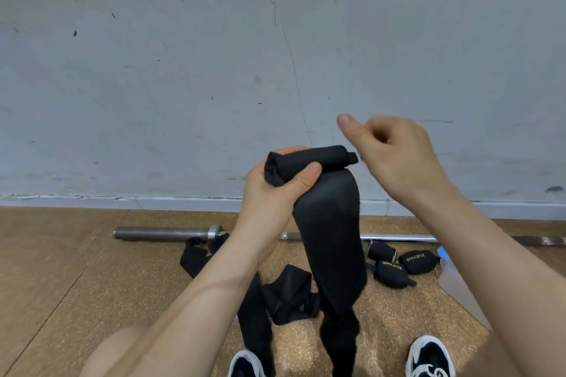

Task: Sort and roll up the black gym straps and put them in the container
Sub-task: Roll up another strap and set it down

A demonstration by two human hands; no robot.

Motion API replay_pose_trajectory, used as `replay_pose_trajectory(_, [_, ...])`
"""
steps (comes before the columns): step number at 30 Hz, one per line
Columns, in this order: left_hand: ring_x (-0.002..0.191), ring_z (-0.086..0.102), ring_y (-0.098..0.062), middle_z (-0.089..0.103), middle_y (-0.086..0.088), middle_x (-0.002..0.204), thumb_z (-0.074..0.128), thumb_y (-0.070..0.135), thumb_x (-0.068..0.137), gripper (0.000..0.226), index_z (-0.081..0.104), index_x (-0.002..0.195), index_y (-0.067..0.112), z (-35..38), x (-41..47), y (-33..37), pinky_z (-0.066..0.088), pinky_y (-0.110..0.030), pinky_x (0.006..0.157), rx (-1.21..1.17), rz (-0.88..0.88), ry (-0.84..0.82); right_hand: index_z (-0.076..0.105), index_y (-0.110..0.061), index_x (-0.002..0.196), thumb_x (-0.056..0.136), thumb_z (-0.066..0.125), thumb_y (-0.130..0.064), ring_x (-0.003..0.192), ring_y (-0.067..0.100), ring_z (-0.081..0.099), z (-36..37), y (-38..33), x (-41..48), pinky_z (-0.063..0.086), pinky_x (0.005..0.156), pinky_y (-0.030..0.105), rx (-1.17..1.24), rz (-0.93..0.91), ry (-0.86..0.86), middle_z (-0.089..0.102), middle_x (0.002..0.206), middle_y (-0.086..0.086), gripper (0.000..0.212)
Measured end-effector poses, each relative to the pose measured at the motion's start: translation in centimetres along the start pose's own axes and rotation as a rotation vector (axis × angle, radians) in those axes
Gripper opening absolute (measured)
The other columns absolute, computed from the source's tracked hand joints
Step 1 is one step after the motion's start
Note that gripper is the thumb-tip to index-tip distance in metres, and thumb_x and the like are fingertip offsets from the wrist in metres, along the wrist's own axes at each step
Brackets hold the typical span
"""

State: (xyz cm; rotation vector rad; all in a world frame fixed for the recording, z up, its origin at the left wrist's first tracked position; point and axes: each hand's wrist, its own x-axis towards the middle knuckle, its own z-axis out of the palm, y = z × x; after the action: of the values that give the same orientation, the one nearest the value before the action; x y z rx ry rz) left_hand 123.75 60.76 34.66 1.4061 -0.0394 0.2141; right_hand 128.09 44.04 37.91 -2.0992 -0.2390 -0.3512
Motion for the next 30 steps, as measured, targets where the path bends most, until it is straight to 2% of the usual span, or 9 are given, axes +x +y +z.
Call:
replay_pose_trajectory(3, [0.101,0.071,-0.024,0.074,-0.01,0.105,0.075,0.022,0.073,0.039,0.068,0.109,0.011,0.0,0.1,-0.1,0.058,-0.032,0.084,-0.062,0.0,0.048,0.071,-0.009,0.079,0.062,0.047,-0.084,0.077,0.012,0.069,0.0,0.2,-0.4,0.053,0.079,0.031,0.134,0.305,-0.475,0.074,0.075,0.0,0.081])
replay_pose_trajectory(5, [0.101,0.071,-0.025,0.074,-0.01,0.105,0.075,0.021,0.073,0.039,0.068,0.109,0.01,0.1,0.2,-0.2,0.058,-0.032,0.083,-0.08,0.001,0.066,0.07,-0.013,0.1,0.057,0.053,-0.081,0.094,0.015,0.071,0.7,1.0,-0.8,0.054,0.087,0.034,0.35,0.385,-0.567,0.076,0.099,-0.001,0.082])
replay_pose_trajectory(7, [0.103,0.07,-0.027,0.073,-0.013,0.108,0.074,0.02,0.074,0.04,0.067,0.112,0.006,0.1,0.3,-0.2,0.058,-0.034,0.083,-0.096,0.013,0.07,0.066,-0.017,0.105,0.058,0.062,-0.074,0.099,0.012,0.07,1.6,1.7,-0.8,0.055,0.084,0.031,0.444,0.345,-0.524,0.072,0.109,-0.002,0.074])
replay_pose_trajectory(10, [0.102,0.07,-0.025,0.074,-0.012,0.105,0.074,0.018,0.077,0.035,0.068,0.109,0.006,0.1,0.4,-0.1,0.057,-0.033,0.083,-0.088,0.03,0.092,0.071,-0.013,0.095,0.076,0.064,-0.05,0.087,0.008,0.072,2.9,1.7,-1.3,0.054,0.07,0.018,0.614,0.267,-0.528,0.076,0.093,0.0,0.042])
replay_pose_trajectory(13, [0.096,0.071,-0.018,0.075,-0.006,0.099,0.074,0.012,0.083,0.025,0.068,0.107,0.009,0.1,0.6,0.1,0.057,-0.029,0.081,-0.016,0.061,0.134,0.071,-0.002,0.104,0.092,0.062,-0.027,0.086,0.019,0.073,3.9,1.5,-1.6,0.057,0.069,0.024,0.766,0.271,-0.465,0.076,0.095,0.012,0.029])
replay_pose_trajectory(16, [0.092,0.07,-0.01,0.074,0.005,0.094,0.074,0.015,0.086,0.016,0.069,0.1,0.02,-0.2,0.9,0.4,0.057,-0.026,0.08,0.125,0.11,0.18,0.072,-0.005,0.102,0.096,0.061,-0.017,0.084,0.018,0.073,4.4,1.5,-1.6,0.057,0.069,0.025,0.746,0.229,-0.384,0.076,0.091,0.009,0.017])
replay_pose_trajectory(21, [0.078,0.063,-0.005,0.069,0.012,0.082,0.075,0.013,0.084,0.015,0.073,0.09,0.026,-1.5,1.4,1.0,0.054,-0.022,0.067,0.273,0.191,0.243,0.074,-0.013,0.091,0.097,0.062,-0.017,0.075,0.01,0.071,4.9,1.1,-1.9,0.051,0.062,0.02,0.668,0.192,-0.331,0.076,0.079,-0.001,0.014])
replay_pose_trajectory(26, [0.089,0.066,-0.003,0.072,0.013,0.089,0.079,0.011,0.08,0.023,0.073,0.092,0.03,-1.8,1.3,0.8,0.053,-0.02,0.078,0.435,0.274,0.15,0.072,-0.009,0.089,0.1,0.057,-0.019,0.07,0.008,0.069,4.9,1.1,-1.9,0.05,0.059,0.019,0.657,0.227,-0.326,0.073,0.074,-0.002,0.021])
replay_pose_trajectory(30, [0.092,0.061,0.0,0.066,0.005,0.095,0.081,0.004,0.076,0.03,0.07,0.091,0.029,-1.4,1.2,0.3,0.044,-0.011,0.081,0.573,0.461,0.154,0.074,-0.002,0.101,0.097,0.058,-0.037,0.086,0.022,0.072,4.5,0.6,-1.8,0.055,0.075,0.033,0.79,0.369,-0.368,0.075,0.095,0.016,0.039])
